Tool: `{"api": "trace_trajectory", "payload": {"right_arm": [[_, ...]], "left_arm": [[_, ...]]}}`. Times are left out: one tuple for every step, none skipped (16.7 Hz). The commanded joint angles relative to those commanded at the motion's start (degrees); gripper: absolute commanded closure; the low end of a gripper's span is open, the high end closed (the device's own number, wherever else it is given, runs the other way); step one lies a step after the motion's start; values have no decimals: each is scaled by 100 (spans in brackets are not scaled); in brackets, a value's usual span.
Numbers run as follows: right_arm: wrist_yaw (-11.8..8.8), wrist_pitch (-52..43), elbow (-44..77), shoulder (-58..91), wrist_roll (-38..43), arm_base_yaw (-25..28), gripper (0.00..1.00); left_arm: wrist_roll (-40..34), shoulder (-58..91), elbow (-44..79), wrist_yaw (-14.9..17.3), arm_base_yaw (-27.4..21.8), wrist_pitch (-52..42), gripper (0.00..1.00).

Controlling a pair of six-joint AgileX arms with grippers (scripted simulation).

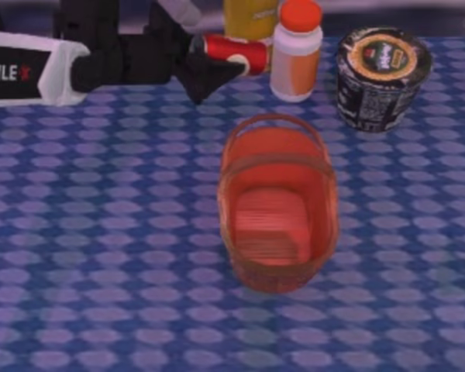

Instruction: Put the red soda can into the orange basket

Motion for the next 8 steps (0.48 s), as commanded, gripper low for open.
{"api": "trace_trajectory", "payload": {"right_arm": [[0, 0, 0, 0, 0, 0, 0], [0, 0, 0, 0, 0, 0, 0], [0, 0, 0, 0, 0, 0, 0], [0, 0, 0, 0, 0, 0, 0], [0, 0, 0, 0, 0, 0, 0], [0, 0, 0, 0, 0, 0, 0], [0, 0, 0, 0, 0, 0, 0], [0, 0, 0, 0, 0, 0, 0]], "left_arm": [[-198, -104, -197, 361, -55, 552, 100], [-382, -212, -383, 702, -107, 1065, 100], [-551, -320, -555, 1021, -155, 1530, 100], [-703, -427, -710, 1313, -199, 1937, 100], [-833, -527, -845, 1572, -238, 2283, 100], [-941, -618, -956, 1796, -272, 2567, 100], [-1027, -696, -1044, 1978, -298, 2791, 100], [-1089, -757, -1109, 2114, -318, 2954, 100]]}}
